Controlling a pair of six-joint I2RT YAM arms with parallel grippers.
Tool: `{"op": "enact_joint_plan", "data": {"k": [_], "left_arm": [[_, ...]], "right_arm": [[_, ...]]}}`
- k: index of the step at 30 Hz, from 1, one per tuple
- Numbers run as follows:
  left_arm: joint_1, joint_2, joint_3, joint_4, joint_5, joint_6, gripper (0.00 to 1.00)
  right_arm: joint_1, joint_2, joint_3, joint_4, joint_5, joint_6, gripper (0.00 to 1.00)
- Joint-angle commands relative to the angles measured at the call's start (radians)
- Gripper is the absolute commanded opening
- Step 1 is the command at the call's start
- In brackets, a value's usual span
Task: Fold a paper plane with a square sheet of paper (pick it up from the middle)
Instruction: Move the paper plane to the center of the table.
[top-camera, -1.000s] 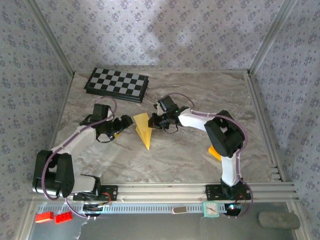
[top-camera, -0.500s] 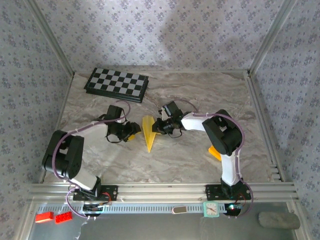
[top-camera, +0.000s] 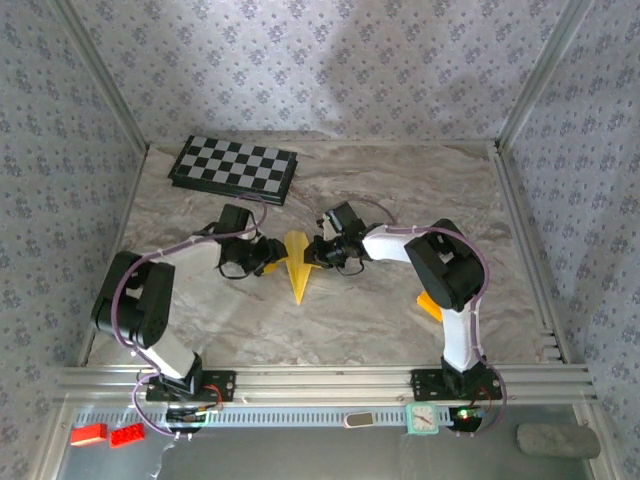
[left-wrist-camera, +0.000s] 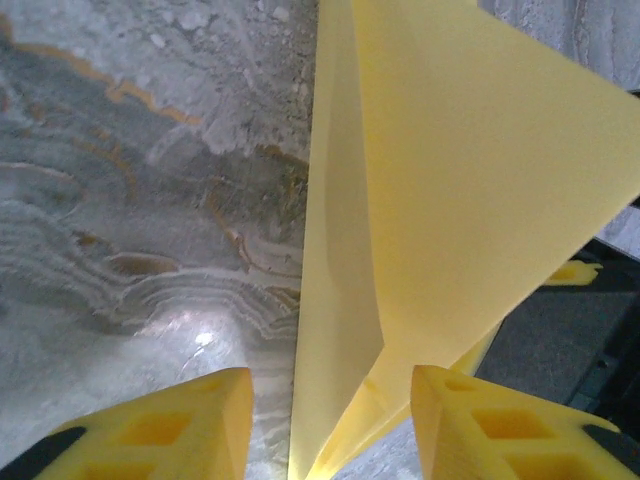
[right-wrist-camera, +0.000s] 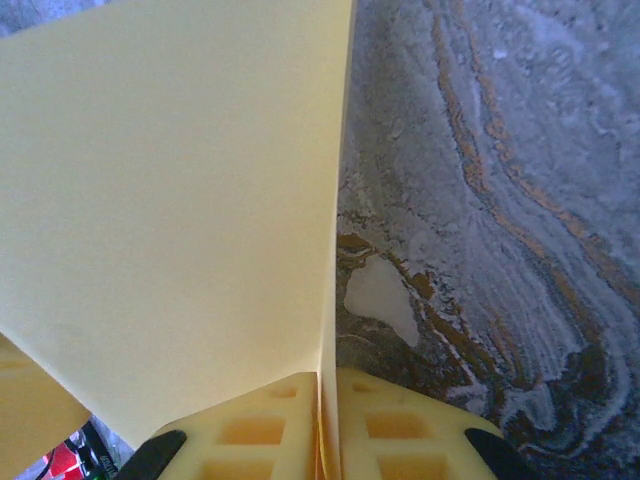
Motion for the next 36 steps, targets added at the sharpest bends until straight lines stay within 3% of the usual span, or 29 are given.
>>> {"op": "enact_joint_plan", "data": {"k": [1, 12, 17, 24, 29, 36], "left_arm": [[-0.012, 0.038, 0.058, -0.044, -0.001, 0.009, 0.40], [-0.016, 0.103, 0.118, -0.127, -0.055, 0.034, 0.08], [-0.016, 0.106, 0.122, -0.134, -0.060, 0.043, 0.00], [-0.014, 0.107, 0.127, -0.147, -0.063, 0.054, 0.00], [-0.014, 0.103, 0.123, -0.158, -0.077, 0.052, 0.00], [-0.014, 0.038, 0.055, -0.151, -0.119, -0.008, 0.03]], "right_arm": [[-0.003, 0.005, 0.006, -0.002, -0.019, 0.000, 0.13], [-0.007, -0.017, 0.008, -0.023, -0.016, -0.008, 0.17], [-0.015, -0.034, -0.001, -0.024, -0.020, -0.009, 0.20], [-0.030, -0.052, -0.013, -0.012, -0.034, -0.011, 0.22], [-0.034, -0.052, -0.019, -0.025, -0.005, -0.009, 0.09], [-0.034, -0.072, -0.054, -0.032, 0.052, 0.000, 0.06]]}}
